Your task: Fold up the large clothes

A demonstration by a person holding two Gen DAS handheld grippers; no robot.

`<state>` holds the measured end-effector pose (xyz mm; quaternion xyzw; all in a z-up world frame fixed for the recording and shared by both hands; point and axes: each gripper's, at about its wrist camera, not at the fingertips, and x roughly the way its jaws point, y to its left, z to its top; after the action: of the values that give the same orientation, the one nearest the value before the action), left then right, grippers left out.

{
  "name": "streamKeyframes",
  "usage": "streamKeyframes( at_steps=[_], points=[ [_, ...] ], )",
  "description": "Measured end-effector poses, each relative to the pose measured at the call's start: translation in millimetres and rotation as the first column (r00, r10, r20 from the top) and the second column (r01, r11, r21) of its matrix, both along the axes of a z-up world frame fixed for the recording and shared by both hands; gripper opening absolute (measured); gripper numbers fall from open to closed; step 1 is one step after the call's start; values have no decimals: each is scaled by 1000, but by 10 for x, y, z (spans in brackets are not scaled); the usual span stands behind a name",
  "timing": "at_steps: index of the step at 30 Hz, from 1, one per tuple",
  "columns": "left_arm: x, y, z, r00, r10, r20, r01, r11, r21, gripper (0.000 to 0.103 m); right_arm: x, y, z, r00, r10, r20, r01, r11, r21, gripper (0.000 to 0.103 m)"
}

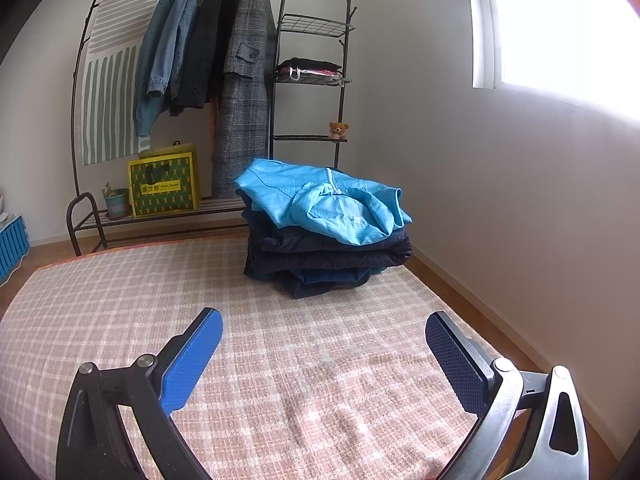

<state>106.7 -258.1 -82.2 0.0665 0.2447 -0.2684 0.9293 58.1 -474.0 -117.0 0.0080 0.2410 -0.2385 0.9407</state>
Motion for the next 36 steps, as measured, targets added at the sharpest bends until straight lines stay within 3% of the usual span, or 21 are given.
streamKeyframes(
  at_steps=[36],
  points=[
    [7, 24, -43, 1000, 3, -3, -3, 1000, 2, 103, 65, 53, -84, 1000, 18, -23, -18, 1000, -4, 103]
  ],
)
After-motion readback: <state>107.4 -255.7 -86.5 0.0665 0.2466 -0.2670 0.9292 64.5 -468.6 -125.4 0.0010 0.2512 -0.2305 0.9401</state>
